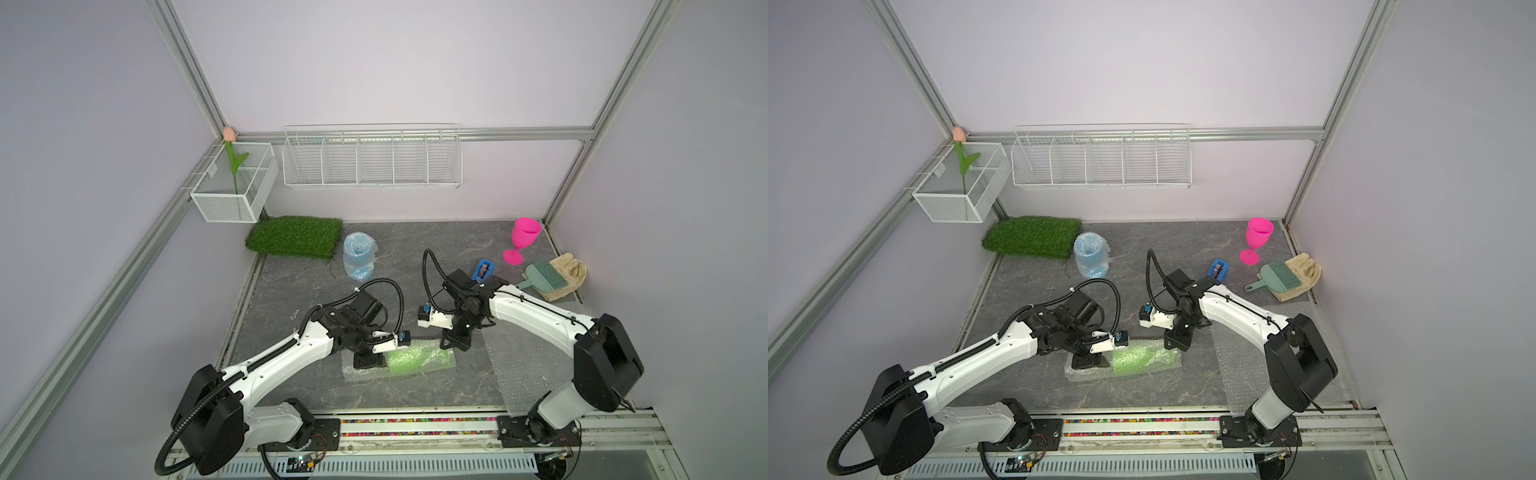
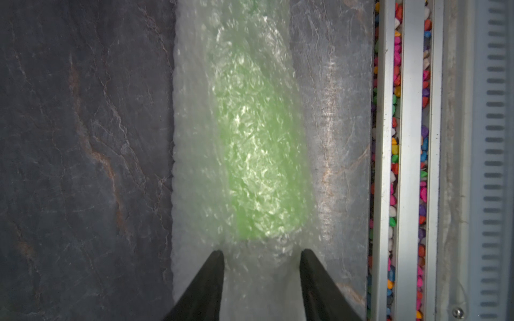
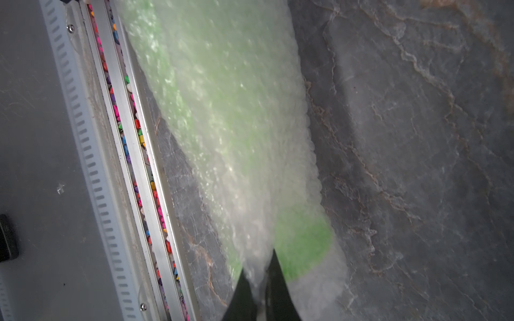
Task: Wrap wine glasses in bubble wrap
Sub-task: Adjust the bubble wrap at the center of the board, then pull the tape from the tape cutter.
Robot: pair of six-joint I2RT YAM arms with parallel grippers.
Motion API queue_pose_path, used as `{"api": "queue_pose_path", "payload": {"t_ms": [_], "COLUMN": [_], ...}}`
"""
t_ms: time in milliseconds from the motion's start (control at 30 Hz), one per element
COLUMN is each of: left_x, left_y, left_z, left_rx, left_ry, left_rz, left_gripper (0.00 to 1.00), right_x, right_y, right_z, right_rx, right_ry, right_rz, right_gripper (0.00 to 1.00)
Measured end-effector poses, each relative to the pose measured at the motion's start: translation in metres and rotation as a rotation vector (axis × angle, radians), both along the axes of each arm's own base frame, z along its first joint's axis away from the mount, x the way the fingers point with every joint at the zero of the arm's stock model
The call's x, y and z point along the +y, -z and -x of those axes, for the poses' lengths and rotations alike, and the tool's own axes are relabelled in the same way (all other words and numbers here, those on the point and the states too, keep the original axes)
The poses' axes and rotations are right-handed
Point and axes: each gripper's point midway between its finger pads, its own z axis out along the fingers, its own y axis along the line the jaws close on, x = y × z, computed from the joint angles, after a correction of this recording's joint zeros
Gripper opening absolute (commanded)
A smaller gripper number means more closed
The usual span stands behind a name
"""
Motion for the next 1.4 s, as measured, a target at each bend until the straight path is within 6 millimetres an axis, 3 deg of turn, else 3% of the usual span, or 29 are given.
{"api": "queue_pose_path", "payload": {"t_ms": [433,567,667,833,900,1000,1200,1400], "left_x": [0.002,0.002,0.005,0.007,0.007,0.008,0.012,0.017], "left_y": [0.007,0.006,0.008,0.009,0.009,0.009,0.01,0.005], "left_z": [-0.007,-0.008,-0.007,-0.009,-0.009,-0.01,-0.014,-0.019], "left_rx": [-0.011,-0.009,-0.005,-0.014,-0.017,-0.022,-0.053,-0.103], "left_ry": [0.001,0.0,-0.001,-0.006,-0.008,-0.008,-0.005,0.001], "left_rz": [-0.048,-0.058,-0.071,-0.084,-0.087,-0.092,-0.114,-0.128], "left_gripper": [0.08,0.08,0.08,0.08,0.08,0.08,0.07,0.07], "right_x": [0.0,-0.002,-0.005,-0.016,-0.022,-0.04,-0.085,-0.136], "right_y": [0.0,-0.005,-0.02,-0.062,-0.076,-0.084,-0.072,-0.054], "right_z": [0.0,-0.002,-0.007,-0.022,-0.034,-0.062,-0.117,-0.16], "right_rx": [0.0,-0.014,-0.048,-0.15,-0.193,-0.225,-0.152,-0.025], "right_ry": [0.0,0.014,0.051,0.159,0.245,0.461,0.952,1.356], "right_rz": [-0.001,-0.004,-0.035,-0.14,-0.184,-0.221,-0.273,-0.361], "right_gripper": [0.09,0.39,0.47,0.53,0.54,0.46,0.36,0.36]}}
